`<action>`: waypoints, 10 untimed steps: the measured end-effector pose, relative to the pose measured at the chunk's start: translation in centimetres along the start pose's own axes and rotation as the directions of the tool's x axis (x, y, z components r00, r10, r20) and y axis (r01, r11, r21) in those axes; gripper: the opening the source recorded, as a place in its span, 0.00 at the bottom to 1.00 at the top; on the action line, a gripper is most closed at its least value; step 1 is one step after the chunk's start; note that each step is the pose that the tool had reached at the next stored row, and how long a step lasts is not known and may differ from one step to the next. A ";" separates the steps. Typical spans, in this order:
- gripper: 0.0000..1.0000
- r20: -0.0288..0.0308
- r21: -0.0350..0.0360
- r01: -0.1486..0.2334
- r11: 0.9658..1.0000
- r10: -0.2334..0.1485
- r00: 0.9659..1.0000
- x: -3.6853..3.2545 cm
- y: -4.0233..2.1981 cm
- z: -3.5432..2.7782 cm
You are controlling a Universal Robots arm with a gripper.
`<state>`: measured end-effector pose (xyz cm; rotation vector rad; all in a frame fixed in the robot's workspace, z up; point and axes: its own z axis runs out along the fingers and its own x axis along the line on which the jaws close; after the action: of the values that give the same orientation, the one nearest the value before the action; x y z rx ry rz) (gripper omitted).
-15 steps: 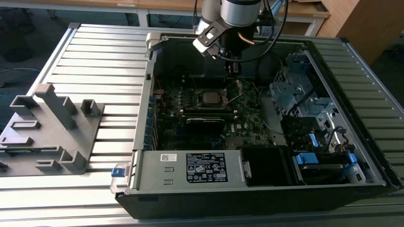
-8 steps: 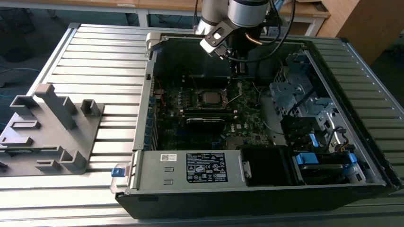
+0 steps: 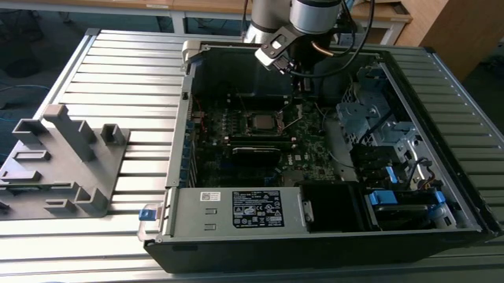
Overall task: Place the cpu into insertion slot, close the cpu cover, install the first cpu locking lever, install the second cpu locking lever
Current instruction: 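Close the cpu cover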
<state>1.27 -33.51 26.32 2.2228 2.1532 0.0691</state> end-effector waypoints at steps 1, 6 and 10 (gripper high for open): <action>0.10 0.000 0.000 0.000 1.000 0.000 1.000 0.00 0.00 -0.05; 0.10 0.000 0.000 0.000 1.000 0.000 1.000 0.01 0.27 -0.05; 0.10 0.000 0.000 0.000 1.000 0.000 1.000 0.03 1.07 0.00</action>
<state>2.34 -33.51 26.38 2.2227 2.1534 0.0690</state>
